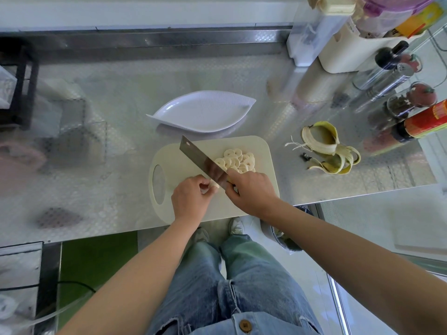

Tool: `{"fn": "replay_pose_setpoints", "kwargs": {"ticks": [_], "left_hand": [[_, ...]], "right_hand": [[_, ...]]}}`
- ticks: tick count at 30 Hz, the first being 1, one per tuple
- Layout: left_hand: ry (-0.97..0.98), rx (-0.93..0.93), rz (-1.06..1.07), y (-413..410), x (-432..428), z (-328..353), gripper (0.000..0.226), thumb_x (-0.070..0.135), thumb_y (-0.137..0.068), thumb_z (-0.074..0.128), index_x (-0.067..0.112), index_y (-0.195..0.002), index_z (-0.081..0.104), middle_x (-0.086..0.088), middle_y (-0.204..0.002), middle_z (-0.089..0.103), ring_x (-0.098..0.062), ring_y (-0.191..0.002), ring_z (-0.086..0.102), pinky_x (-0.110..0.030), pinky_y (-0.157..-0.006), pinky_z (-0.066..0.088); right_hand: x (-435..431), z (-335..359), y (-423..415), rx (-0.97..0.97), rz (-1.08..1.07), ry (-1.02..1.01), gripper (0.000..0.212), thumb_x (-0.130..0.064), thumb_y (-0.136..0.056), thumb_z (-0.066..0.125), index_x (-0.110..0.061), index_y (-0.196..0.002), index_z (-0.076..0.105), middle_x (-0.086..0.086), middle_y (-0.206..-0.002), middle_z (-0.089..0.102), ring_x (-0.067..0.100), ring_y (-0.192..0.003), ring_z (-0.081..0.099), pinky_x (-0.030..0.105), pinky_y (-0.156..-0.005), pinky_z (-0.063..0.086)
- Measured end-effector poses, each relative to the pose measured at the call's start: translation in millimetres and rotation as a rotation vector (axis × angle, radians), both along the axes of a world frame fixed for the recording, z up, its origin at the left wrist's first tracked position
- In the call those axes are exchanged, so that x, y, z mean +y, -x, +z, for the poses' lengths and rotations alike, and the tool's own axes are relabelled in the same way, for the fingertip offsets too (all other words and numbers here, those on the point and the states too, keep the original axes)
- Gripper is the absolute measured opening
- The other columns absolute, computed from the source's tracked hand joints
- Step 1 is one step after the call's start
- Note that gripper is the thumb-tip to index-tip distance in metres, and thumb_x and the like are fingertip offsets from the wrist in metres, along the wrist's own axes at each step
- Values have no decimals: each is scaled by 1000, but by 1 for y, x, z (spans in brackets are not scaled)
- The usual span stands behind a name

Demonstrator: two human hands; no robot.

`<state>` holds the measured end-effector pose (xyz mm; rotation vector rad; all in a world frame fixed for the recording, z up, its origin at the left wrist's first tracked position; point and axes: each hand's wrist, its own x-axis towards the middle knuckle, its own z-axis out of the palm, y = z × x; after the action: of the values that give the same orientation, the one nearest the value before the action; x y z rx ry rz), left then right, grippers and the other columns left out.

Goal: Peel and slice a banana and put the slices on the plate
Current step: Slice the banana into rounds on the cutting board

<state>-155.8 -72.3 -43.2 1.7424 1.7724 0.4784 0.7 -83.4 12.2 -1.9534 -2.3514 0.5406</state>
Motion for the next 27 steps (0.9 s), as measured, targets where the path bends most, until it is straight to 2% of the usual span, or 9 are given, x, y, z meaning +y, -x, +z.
{"fn": "replay_pose_setpoints", "kwargs": {"ticks": [7, 14, 17, 20, 24, 27], "left_hand": [[4, 8, -10, 1, 0, 2, 22, 41, -80, 73, 20, -85, 72, 6, -83, 72, -13, -73, 66, -26, -61, 47], [28, -6, 8, 0, 0, 1, 18, 38, -81, 73, 21, -84, 73, 6, -81, 72, -15, -73, 66, -28, -64, 49], [16, -8, 16, 0, -2, 1, 20, 39, -80, 73, 20, -84, 72, 5, -78, 71, -17, -73, 64, -30, -62, 48], [9, -24, 35, 0, -4, 2, 21, 37, -79, 75, 18, -83, 69, 4, -76, 70, -18, -70, 63, -32, -61, 48], [-6, -24, 21, 1, -5, 2, 20, 36, -78, 77, 18, -82, 69, 4, -76, 70, -16, -69, 63, -30, -60, 47], [-13, -6, 12, 1, -4, 2, 22, 38, -77, 77, 19, -82, 68, 6, -78, 70, -14, -70, 64, -30, -61, 50]], "right_hand": [[0, 0, -1, -55, 31, 31, 18, -26, -94, 41, -17, -80, 33, -3, -51, 29, 17, -42, 24, 27, -46, 14], [-2, -11, 2, -59, 31, 57, 13, -25, -93, 39, -17, -83, 35, 2, -60, 41, 27, -51, 38, 29, -47, 17], [-5, -24, 3, -70, 24, 76, 18, -29, -94, 36, -14, -92, 46, 4, -64, 48, 27, -57, 48, 30, -51, 30], [-5, -31, 3, -63, 1, 85, 24, -33, -96, 34, -14, -98, 49, 4, -68, 54, 26, -60, 54, 33, -56, 44], [-4, -26, 2, -49, 3, 73, 20, -31, -95, 35, -14, -91, 46, 2, -63, 46, 27, -57, 49, 30, -54, 32], [-3, -14, 1, -15, -4, 32, 16, -27, -95, 39, -18, -82, 36, 0, -57, 39, 24, -48, 37, 27, -50, 23]]}}
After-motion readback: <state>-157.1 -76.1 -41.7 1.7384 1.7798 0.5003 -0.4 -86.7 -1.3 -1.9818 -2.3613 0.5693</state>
